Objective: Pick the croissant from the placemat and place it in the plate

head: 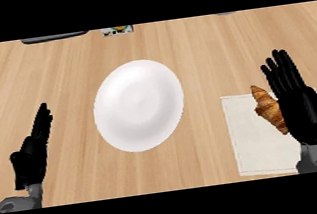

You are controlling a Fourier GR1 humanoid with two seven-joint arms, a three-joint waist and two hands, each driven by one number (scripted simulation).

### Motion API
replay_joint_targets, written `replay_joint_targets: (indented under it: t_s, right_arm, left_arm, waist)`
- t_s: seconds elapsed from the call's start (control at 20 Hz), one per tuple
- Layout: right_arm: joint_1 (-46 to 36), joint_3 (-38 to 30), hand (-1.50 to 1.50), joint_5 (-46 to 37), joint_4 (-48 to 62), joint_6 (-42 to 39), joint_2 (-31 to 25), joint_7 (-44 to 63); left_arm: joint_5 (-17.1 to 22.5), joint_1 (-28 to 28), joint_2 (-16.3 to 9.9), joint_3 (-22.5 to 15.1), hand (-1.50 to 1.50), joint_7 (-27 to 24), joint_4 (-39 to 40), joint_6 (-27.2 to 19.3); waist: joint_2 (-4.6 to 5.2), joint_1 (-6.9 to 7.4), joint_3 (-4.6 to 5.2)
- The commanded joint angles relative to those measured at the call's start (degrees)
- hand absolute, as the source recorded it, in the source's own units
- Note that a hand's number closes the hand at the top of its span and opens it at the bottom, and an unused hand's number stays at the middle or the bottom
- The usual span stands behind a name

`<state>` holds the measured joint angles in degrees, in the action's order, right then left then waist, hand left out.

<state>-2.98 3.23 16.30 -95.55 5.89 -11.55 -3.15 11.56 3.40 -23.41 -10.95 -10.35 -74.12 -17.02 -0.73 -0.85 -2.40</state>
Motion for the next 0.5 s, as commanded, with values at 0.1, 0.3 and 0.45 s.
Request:
replay_joint_targets:
  t_s: [0.1, 0.3, 0.45]
  right_arm:
    - [-6.8, -2.5, 1.50, 10.3, 8.2, -20.2, -8.4, -1.2]
    - [-11.5, -1.5, 1.50, -6.9, 2.3, -24.0, -23.3, -6.1]
    - [-7.4, -9.1, -1.50, 3.5, 21.5, -28.6, -16.9, -19.6]
  left_arm:
    - [0.0, 3.3, -0.6, -0.6, 0.00, 2.9, -1.5, 1.7]
    - [1.7, 3.4, 0.9, -1.3, 0.00, 5.2, -0.9, 2.9]
    - [4.1, 5.9, 2.5, -1.8, 0.00, 9.6, -2.5, 4.1]
  waist:
    - [1.40, 2.78, 2.06]
    - [0.20, 2.11, 3.41]
    - [2.44, 2.79, 1.68]
